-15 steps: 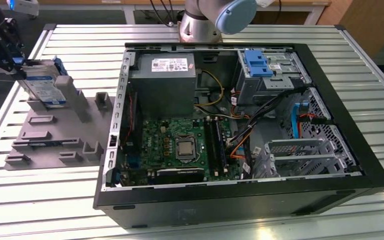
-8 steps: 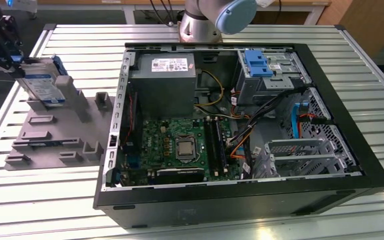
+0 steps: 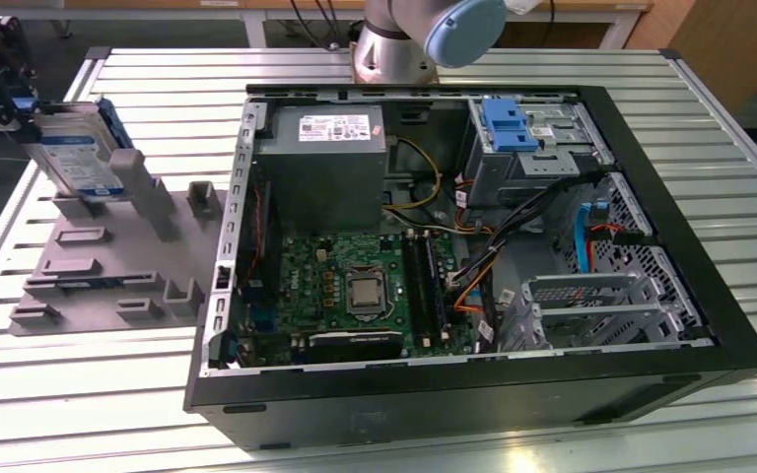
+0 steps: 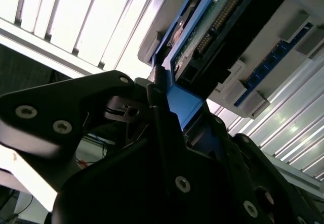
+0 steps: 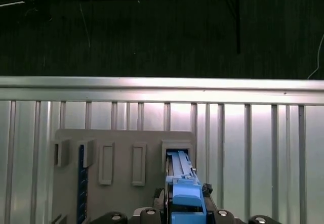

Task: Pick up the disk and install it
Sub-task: 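Pick up the disk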

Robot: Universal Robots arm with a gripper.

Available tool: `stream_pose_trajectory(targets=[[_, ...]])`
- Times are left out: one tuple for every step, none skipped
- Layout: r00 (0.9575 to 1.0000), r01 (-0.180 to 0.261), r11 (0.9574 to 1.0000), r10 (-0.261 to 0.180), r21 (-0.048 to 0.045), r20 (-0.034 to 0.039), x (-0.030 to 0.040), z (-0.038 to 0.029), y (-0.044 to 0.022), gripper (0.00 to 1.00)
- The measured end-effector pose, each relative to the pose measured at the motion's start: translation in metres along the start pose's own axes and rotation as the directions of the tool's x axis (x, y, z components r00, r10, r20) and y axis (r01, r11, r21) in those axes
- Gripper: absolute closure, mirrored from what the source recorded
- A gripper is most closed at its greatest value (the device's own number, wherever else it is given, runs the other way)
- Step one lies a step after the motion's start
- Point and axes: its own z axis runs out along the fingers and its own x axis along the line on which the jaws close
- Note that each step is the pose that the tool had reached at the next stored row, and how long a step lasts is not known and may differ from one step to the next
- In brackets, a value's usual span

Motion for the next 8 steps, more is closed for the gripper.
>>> stream_pose_trajectory(targets=[[1.0000,0.000,1.0000,0.000,0.0000,0.0000,0.0000,-0.0019,0.0000,0.64],[1.0000,0.000,1.0000,0.000,0.0000,0.0000,-0.0001,-0.0038,0.0000,0.64],[1.0000,0.000,1.0000,0.000,0.0001,0.0001,-0.0001,-0.0057,0.0000,0.64],[1.0000,0.000,1.0000,0.000,0.0001,0.0000,-0.0001,-0.0075,0.0000,0.64],[1.0000,0.000,1.0000,0.000,0.0000,0.0000,-0.0001,-0.0093,0.0000,0.64],[1.0000,0.000,1.0000,0.000,-0.0001,-0.0001,-0.0001,-0.0111,0.0001,0.64],[1.0000,0.000,1.0000,0.000,0.0000,0.0000,-0.0001,-0.0128,0.0001,0.64],[1.0000,0.000,1.0000,0.000,0.0000,0.0000,-0.0002,-0.0144,0.0001,0.64]])
